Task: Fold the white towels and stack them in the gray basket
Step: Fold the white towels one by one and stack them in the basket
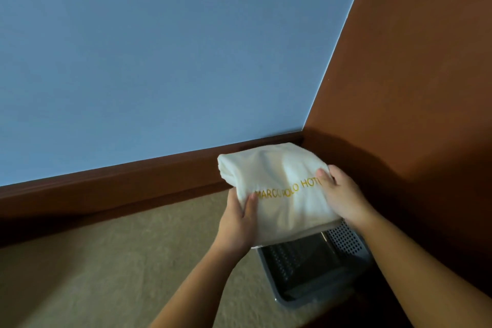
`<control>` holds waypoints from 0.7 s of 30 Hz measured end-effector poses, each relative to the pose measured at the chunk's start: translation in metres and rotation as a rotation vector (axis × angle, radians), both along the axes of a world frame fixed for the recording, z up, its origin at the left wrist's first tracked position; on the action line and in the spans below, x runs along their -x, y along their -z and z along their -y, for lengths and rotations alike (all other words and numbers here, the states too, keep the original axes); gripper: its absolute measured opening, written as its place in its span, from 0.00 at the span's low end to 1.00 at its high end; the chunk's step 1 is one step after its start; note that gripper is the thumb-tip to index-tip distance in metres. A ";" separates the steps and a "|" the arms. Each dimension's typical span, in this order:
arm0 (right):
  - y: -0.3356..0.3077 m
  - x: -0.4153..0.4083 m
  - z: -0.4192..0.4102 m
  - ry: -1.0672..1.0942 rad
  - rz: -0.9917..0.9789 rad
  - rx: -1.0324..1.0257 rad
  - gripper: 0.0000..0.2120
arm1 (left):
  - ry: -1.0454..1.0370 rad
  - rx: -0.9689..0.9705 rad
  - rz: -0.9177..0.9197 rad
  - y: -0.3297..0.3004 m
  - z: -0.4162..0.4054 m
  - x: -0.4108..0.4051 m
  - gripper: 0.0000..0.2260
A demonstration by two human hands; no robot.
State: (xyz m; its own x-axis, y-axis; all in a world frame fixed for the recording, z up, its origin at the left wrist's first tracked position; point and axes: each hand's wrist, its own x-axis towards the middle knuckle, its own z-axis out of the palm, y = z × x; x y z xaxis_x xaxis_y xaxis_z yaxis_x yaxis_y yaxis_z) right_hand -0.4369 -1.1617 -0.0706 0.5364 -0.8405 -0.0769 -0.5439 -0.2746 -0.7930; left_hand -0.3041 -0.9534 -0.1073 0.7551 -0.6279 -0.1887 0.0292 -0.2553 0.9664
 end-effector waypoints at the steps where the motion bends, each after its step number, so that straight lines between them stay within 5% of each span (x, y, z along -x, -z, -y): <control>1: 0.008 0.003 0.014 0.010 -0.011 -0.030 0.13 | 0.000 -0.015 -0.046 0.007 0.016 0.007 0.08; 10: 0.131 0.030 0.079 -0.047 -0.436 -0.262 0.10 | -0.041 -0.407 -0.454 0.104 0.099 0.060 0.17; 14: 0.159 0.044 0.066 -0.108 -0.644 -0.253 0.15 | 0.444 -0.832 -0.031 0.111 0.099 0.101 0.19; 18: 0.168 0.053 0.052 -0.212 -0.860 -0.005 0.29 | 0.192 -0.802 -0.244 0.117 0.100 0.105 0.30; 21: 0.165 0.048 0.048 -0.306 -0.924 0.290 0.28 | 0.313 -0.934 0.125 0.108 0.099 0.097 0.45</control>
State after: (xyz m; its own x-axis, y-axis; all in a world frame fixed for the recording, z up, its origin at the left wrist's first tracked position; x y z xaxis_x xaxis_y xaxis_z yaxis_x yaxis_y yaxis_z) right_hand -0.4854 -1.2101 -0.2351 0.5657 -0.7291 -0.3853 -0.7844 -0.6199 0.0216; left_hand -0.4012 -1.0528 -0.2152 0.6290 -0.4417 -0.6398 -0.2573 -0.8948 0.3648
